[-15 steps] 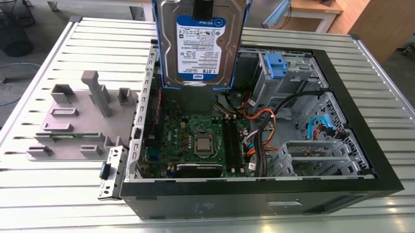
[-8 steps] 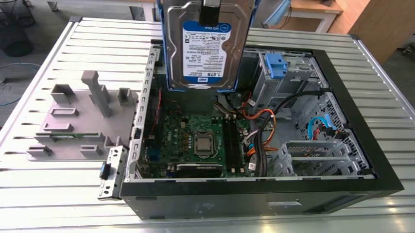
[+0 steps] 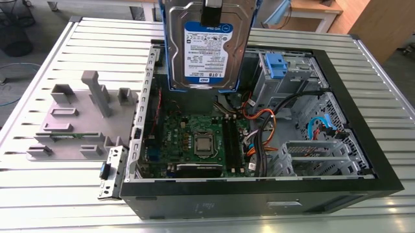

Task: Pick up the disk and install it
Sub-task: 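Pick up the disk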

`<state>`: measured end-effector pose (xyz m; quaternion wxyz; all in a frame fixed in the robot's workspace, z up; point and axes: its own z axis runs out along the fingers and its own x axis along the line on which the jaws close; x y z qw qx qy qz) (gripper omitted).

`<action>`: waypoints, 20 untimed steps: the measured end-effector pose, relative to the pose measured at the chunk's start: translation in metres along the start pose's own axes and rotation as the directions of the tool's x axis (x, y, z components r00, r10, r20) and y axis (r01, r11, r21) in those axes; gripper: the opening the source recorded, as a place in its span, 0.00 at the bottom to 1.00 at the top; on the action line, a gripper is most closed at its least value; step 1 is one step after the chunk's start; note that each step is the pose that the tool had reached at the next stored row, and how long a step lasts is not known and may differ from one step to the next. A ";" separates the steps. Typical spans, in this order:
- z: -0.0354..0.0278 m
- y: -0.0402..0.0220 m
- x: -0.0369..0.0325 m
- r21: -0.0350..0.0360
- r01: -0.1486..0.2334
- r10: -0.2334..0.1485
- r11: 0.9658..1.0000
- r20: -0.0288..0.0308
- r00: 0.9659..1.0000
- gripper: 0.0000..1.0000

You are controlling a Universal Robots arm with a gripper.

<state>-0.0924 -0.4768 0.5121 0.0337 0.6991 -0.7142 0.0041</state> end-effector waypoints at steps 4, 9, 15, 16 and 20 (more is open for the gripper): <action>0.0006 -0.0009 0.0062 0.000 0.000 0.000 1.000 0.000 1.000 0.35; 0.0015 -0.0016 0.0200 0.000 0.000 0.000 1.000 0.000 1.000 0.35; 0.0028 -0.0021 0.0412 0.000 0.000 0.000 1.000 0.000 1.000 0.35; 0.0030 -0.0022 0.0445 0.000 0.000 0.000 1.000 0.000 1.000 0.35; 0.0036 -0.0024 0.0538 0.000 0.000 0.000 1.000 0.000 1.000 0.35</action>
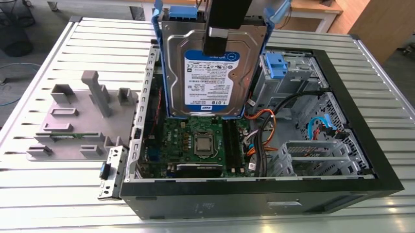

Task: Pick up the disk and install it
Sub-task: 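Pick up the disk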

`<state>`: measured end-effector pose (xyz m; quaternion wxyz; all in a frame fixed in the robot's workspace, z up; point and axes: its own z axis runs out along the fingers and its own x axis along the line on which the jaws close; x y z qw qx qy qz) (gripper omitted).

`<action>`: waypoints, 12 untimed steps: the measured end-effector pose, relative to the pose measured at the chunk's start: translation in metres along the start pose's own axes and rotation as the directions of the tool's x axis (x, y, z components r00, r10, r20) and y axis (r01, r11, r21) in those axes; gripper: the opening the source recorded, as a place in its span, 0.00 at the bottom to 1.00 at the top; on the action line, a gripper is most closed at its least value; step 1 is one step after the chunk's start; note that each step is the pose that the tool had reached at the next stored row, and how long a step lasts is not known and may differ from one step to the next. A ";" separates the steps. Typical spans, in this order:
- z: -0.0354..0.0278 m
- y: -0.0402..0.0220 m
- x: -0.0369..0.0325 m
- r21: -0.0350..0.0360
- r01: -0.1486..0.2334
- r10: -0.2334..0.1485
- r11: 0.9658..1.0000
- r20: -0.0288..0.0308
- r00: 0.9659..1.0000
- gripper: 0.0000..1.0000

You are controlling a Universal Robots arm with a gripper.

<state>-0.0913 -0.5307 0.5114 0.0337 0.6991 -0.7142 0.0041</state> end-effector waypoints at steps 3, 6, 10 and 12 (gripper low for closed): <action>0.0001 0.0000 0.0031 0.000 0.000 0.000 1.000 0.000 1.000 0.35; 0.0002 -0.0001 0.0032 0.000 0.000 0.000 1.000 0.000 1.000 0.35; 0.0002 -0.0001 0.0033 0.000 0.000 0.000 1.000 0.000 1.000 0.35; 0.0002 -0.0001 0.0033 0.000 0.000 0.000 1.000 0.000 1.000 0.35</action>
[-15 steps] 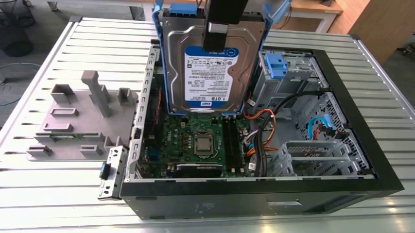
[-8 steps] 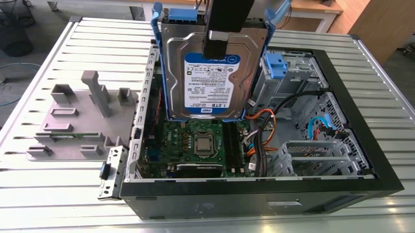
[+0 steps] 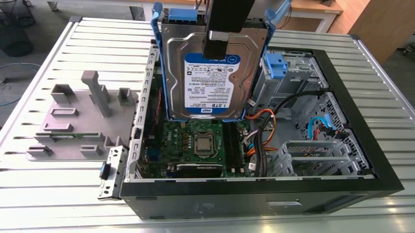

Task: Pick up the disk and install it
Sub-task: 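Pick up the disk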

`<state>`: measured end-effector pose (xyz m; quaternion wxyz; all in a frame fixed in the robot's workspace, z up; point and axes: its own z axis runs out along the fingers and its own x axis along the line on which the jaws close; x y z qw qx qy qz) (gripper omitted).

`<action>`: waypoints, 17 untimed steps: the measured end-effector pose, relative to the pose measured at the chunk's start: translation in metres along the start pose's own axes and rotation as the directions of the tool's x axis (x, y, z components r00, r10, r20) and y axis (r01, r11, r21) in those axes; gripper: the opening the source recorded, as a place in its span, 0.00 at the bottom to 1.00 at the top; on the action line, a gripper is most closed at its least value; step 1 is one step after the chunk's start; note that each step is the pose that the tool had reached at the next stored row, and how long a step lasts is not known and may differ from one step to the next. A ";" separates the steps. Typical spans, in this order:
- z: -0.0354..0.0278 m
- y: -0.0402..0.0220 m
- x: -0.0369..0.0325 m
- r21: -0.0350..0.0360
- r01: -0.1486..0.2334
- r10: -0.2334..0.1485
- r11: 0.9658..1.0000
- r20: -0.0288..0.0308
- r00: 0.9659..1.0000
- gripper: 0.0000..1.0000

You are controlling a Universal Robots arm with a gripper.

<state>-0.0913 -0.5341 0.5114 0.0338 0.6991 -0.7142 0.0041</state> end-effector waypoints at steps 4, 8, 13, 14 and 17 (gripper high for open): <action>0.0000 -0.0005 0.0001 0.000 0.000 0.000 1.000 0.000 1.000 0.35; -0.0002 -0.0048 -0.0001 0.000 0.000 0.000 1.000 0.000 1.000 0.35; -0.0007 -0.0155 -0.0003 0.000 0.000 0.000 1.000 0.000 1.000 0.35; -0.0008 -0.0185 -0.0003 0.000 0.000 0.000 1.000 0.000 1.000 0.35; -0.0011 -0.0279 -0.0005 0.000 0.000 0.000 1.000 0.000 1.000 0.35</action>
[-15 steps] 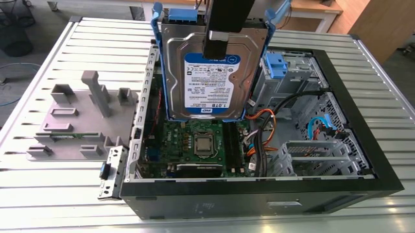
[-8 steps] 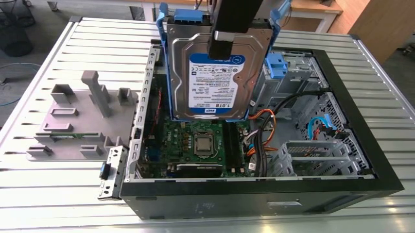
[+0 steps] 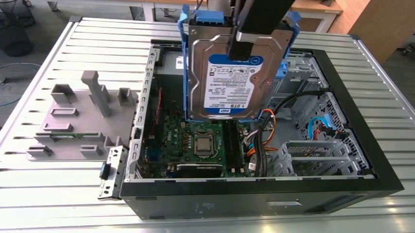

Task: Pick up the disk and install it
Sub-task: 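Pick up the disk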

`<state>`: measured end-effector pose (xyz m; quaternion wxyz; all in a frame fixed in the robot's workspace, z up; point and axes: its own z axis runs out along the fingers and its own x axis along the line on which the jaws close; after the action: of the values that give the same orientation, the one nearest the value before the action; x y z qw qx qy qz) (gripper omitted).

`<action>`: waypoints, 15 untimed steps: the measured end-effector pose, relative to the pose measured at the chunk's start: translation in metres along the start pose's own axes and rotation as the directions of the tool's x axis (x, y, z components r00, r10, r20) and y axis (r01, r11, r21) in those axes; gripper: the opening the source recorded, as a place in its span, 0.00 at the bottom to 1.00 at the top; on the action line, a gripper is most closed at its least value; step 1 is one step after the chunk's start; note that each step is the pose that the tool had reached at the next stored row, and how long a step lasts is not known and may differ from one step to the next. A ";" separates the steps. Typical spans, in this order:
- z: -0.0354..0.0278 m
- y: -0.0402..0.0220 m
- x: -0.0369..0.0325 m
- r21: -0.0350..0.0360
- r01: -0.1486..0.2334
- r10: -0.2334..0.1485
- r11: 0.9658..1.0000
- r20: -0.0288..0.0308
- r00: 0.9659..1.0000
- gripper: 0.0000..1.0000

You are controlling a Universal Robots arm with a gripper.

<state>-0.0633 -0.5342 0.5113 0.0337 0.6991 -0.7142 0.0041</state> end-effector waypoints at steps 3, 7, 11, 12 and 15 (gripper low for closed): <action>-0.0005 -0.0105 -0.0002 0.000 0.000 0.000 1.000 0.000 1.000 0.35; -0.0011 -0.0261 -0.0005 0.000 0.000 0.000 1.000 0.000 1.000 0.35; -0.0018 -0.0416 -0.0008 -0.001 0.000 0.000 1.000 0.000 1.000 0.35; -0.0020 -0.0459 -0.0009 -0.001 0.000 0.000 1.000 0.000 1.000 0.35; -0.0024 -0.0585 -0.0012 -0.001 0.000 0.000 1.000 0.000 1.000 0.35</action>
<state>-0.0048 -0.5342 0.5113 0.0342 0.6991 -0.7142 0.0037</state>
